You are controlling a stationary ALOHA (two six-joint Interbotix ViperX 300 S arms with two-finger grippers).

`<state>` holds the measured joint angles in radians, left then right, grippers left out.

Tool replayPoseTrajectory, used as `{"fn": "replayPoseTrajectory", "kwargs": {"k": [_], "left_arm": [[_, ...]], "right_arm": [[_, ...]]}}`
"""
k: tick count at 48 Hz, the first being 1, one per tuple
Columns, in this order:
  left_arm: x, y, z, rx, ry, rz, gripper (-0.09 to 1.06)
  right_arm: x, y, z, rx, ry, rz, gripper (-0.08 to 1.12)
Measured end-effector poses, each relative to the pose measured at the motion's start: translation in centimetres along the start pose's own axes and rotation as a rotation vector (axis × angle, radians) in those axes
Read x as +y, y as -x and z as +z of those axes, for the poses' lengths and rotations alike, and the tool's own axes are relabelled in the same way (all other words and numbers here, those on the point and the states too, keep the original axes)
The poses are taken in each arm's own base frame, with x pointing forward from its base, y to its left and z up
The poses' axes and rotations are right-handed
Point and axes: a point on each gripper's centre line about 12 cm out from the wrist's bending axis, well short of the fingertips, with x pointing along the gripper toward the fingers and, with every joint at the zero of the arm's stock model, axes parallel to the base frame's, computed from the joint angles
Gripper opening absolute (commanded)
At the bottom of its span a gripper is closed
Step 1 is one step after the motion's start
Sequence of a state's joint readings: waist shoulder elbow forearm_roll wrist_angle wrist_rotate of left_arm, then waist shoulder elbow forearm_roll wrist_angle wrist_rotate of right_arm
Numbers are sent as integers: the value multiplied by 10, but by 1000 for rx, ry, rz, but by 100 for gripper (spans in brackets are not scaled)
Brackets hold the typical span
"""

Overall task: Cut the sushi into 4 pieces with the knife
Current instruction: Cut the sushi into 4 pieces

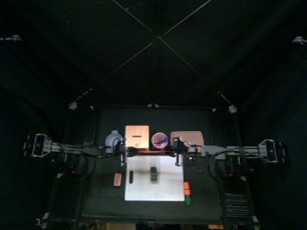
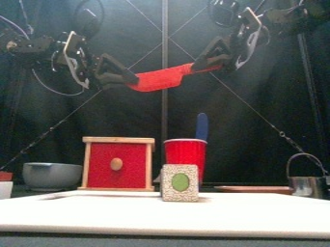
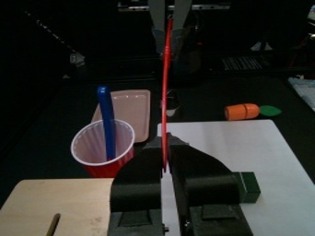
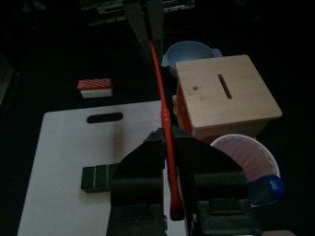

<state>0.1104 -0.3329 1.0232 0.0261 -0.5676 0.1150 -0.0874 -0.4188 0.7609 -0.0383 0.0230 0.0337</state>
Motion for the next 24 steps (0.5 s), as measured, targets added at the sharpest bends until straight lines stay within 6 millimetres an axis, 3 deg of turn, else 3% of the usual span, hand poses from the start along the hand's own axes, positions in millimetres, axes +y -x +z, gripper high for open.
{"fn": "replayPoseTrajectory", "kwargs": {"k": [9,24], "left_arm": [[-5,3,-11,9,10,-14,17],[-31,-3,-38,64,63,-59,17]], "right_arm": [[10,-9,-15,43,-21,27,11],[28,-23,-49,149,-11,73,11]]}}
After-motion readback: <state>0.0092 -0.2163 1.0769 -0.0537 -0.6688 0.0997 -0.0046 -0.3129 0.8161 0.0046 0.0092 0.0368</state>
